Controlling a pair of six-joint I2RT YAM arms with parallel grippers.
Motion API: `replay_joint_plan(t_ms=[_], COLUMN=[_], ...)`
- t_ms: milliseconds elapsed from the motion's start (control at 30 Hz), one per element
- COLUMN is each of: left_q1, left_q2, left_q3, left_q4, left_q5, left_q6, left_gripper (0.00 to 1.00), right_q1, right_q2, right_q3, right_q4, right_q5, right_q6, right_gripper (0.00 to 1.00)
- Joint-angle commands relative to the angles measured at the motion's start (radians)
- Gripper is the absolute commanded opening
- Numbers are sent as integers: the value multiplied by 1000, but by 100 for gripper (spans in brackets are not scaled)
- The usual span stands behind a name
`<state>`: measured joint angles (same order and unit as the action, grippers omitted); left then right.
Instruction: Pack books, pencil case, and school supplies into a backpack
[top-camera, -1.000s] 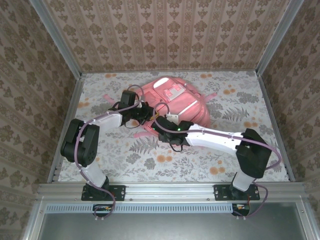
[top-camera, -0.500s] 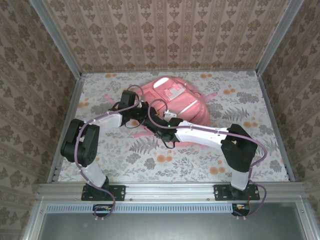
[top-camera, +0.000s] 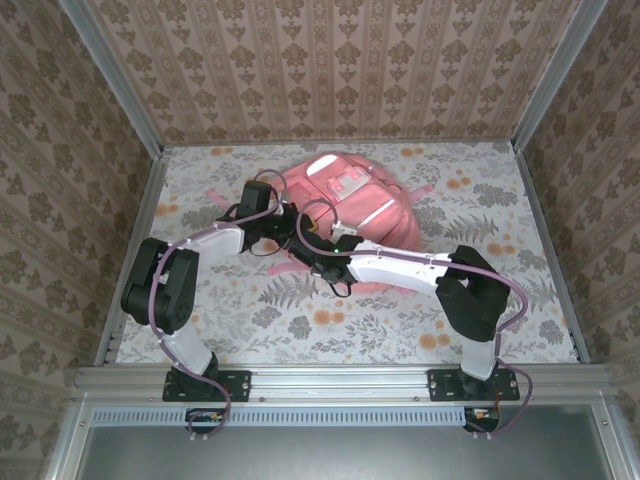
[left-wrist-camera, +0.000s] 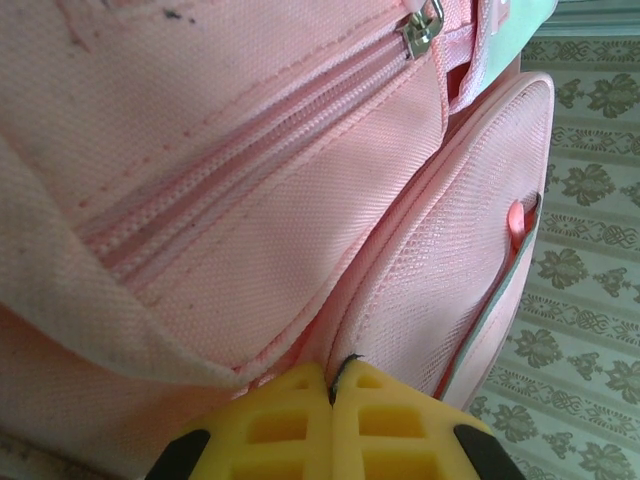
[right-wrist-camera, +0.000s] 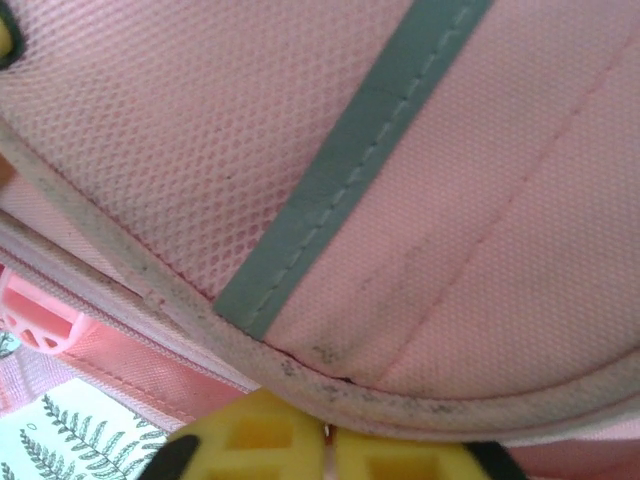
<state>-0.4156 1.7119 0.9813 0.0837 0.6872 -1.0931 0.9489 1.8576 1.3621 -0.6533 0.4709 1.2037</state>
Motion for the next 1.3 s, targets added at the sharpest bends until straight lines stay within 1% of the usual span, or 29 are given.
replay_joint_plan(t_ms=[0, 233, 367, 467, 533, 567, 633, 700, 733, 833, 933, 1067, 1100, 1167, 1233, 1267], left_q1=[29, 86, 110, 120, 133, 140, 165, 196, 211, 248, 275, 297, 300, 304, 305, 306], left_q2=[-36, -24, -14, -15, -35, -49, -95, -149, -177, -259, -331, -407, -422, -445, -457, -456], left_q3=[-2, 2, 11, 38, 51, 51, 32, 3, -20, -94, -173, -249, -264, -282, -295, -298], left_q4=[24, -24, -33, -70, -112, -130, -160, -185, -200, -217, -216, -205, -205, -213, -221, -217], left_q5=[-20, -38, -37, -29, -36, -37, -75, -91, -99, -97, -71, -51, -20, -35, -82, -87], left_q6=[49, 136, 167, 204, 227, 232, 236, 233, 229, 204, 158, 98, 87, 79, 82, 82], left_gripper=[0, 0, 0, 0, 1, 8, 29, 46, 51, 59, 62, 63, 62, 61, 57, 56], right_q1=[-11, -19, -66, -86, -85, -85, -80, -71, -66, -57, -51, -47, -45, -44, -44, -45], right_q2=[-46, -226, -282, -277, -253, -241, -207, -172, -147, -63, 25, 103, 116, 127, 134, 136], right_q3=[-40, -221, -263, -229, -189, -170, -131, -89, -65, 26, 125, 214, 229, 235, 238, 235], right_q4=[-49, -83, -62, -26, 26, 46, 108, 176, 207, 272, 301, 329, 330, 339, 343, 344], right_q5=[32, 57, 43, -14, -108, -155, -271, -367, -421, -520, -588, -655, -664, -672, -688, -695], right_q6=[-67, -260, -396, -495, -567, -586, -626, -641, -650, -656, -652, -642, -640, -635, -633, -630], right_gripper=[1, 0, 0, 0, 0, 0, 0, 0, 0, 0, 0, 0, 0, 0, 0, 0])
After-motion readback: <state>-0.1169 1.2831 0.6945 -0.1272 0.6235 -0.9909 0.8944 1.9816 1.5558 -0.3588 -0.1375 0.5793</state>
